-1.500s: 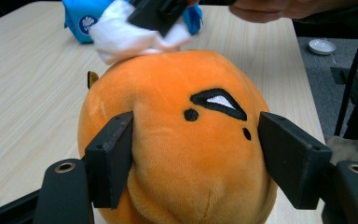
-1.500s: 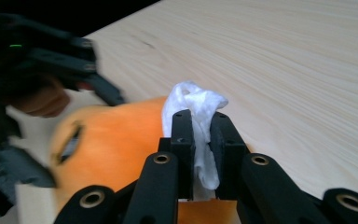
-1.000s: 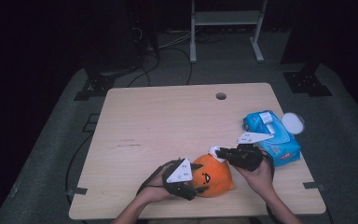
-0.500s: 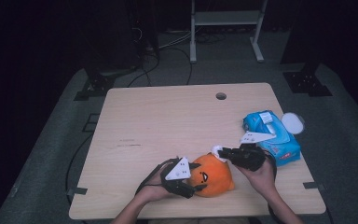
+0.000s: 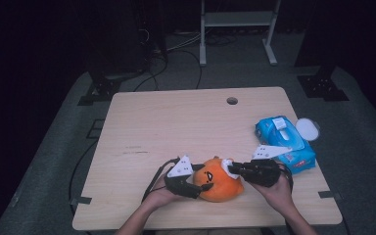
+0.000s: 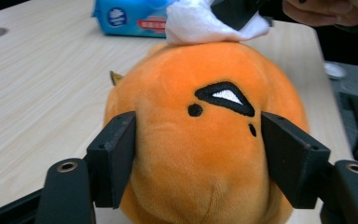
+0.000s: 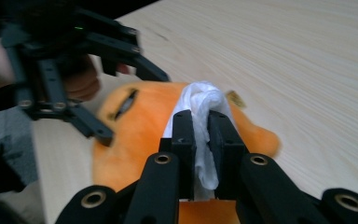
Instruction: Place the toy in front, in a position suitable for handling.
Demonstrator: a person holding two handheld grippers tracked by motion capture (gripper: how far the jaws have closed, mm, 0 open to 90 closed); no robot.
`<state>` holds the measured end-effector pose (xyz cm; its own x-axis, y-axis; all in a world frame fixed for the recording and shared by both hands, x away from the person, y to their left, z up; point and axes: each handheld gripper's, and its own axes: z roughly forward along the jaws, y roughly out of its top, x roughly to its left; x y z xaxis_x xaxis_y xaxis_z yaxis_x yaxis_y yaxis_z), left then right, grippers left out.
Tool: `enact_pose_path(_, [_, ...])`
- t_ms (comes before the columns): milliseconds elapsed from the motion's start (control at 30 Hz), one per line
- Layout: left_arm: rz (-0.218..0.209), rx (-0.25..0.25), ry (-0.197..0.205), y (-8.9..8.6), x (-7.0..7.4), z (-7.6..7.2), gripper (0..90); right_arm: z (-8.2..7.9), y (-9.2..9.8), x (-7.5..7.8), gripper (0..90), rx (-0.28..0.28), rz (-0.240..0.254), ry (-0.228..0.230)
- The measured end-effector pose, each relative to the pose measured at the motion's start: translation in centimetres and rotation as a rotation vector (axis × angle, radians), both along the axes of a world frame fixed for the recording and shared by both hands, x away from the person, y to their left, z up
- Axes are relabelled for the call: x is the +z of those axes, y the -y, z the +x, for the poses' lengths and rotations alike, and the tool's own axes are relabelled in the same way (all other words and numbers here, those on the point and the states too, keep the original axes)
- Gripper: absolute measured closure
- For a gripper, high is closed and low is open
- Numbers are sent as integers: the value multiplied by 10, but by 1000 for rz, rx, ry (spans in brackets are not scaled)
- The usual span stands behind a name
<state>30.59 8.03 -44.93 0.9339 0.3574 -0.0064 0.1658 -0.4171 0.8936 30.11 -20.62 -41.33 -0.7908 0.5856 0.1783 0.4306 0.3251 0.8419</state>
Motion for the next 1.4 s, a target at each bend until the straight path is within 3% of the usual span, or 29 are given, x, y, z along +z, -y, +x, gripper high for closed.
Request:
enact_pose_path(33, [0,4,1,1,2,0,280,4,3,-3,809,-30,-25,0])
enact_pose_path(133, [-14,-46,10,1,6,-3,191,15,16,-13,809,-72,11,-69])
enact_pose_path(167, [-8,-72,7,2,7,-3,153,17,18,-15,809,-77,17,-79])
enact_pose_path(233, [28,-71,34,4,4,-5,155,16,18,-15,809,-78,20,-79])
enact_pose_path(367, [12,-24,13,4,5,-2,266,4,5,-4,811,-25,21,-12])
enact_pose_path(433, [-2,-4,4,5,4,-1,272,-7,-5,4,811,30,22,29])
enact_pose_path(533, [-19,8,-12,4,4,0,232,-17,-16,10,810,79,34,42])
enact_pose_path(633, [-23,-8,-12,1,6,0,125,-11,-15,6,811,35,8,37])
enact_pose_path(700, [-21,-14,-21,-1,6,0,119,-4,-5,4,811,-12,10,30])
enact_pose_path(767, [-9,-23,-24,-1,4,1,175,-1,3,3,811,-36,28,14])
enact_pose_path(900, [-20,7,-8,2,6,2,304,-8,-5,5,812,4,5,48])
enact_pose_path(1000, [-29,21,-12,4,6,3,314,-20,-24,10,810,89,-6,90])
enact_pose_path(1067, [-25,29,-13,3,6,3,254,-24,-31,10,810,90,-39,113])
enact_pose_path(1167, [-28,46,-15,0,4,4,126,-17,-24,9,811,39,-33,104])
enact_pose_path(1200, [-34,39,-34,0,3,5,118,-14,-20,8,811,20,-27,97])
enact_pose_path(1267, [-40,25,-31,1,3,5,203,-10,-15,7,811,5,-7,80])
enact_pose_path(1400, [-57,28,-27,3,6,5,343,-17,-23,8,812,42,-30,112])
